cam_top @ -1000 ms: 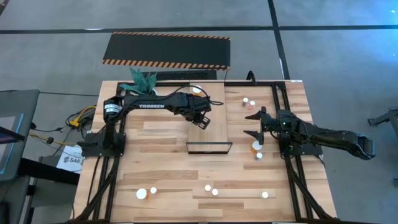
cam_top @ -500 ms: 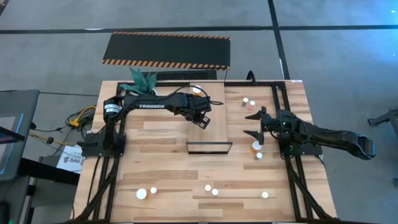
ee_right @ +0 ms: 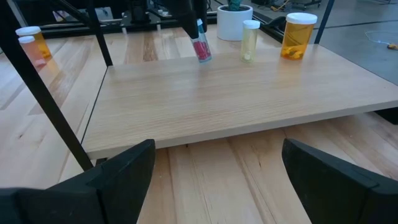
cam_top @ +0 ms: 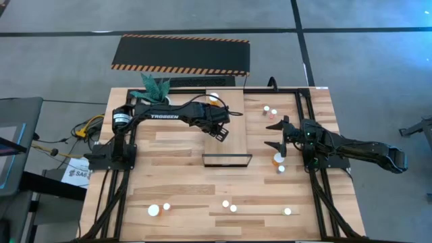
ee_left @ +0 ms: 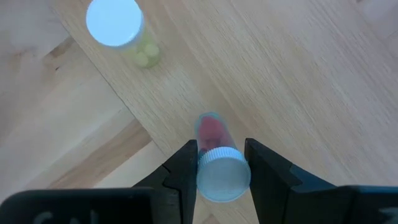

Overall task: Pick and place medicine bottles onto shelf by color
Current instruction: Put the bottom small blue pill bottle on the shelf

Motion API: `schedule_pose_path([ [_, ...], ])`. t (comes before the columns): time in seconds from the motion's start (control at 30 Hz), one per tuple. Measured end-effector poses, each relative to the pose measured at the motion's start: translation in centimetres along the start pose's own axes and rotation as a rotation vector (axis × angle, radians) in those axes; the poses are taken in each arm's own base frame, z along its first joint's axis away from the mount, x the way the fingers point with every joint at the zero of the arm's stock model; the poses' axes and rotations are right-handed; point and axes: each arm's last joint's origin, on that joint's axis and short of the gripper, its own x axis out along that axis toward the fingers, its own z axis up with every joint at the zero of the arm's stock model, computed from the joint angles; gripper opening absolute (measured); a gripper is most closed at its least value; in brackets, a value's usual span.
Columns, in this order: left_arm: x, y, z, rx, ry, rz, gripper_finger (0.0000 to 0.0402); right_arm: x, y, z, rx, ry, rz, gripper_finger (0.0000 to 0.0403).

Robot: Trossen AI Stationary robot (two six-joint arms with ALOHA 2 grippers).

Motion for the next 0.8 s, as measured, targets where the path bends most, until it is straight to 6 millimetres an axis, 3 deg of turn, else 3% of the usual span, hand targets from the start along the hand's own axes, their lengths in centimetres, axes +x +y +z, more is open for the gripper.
schedule_pose_path([
  [0.8,-0.07,-0.54,-0.19,0.001,0.009,-0.047,0.0103,0.0,0.0,0.0,0.0,0.0,0.0,0.0374],
])
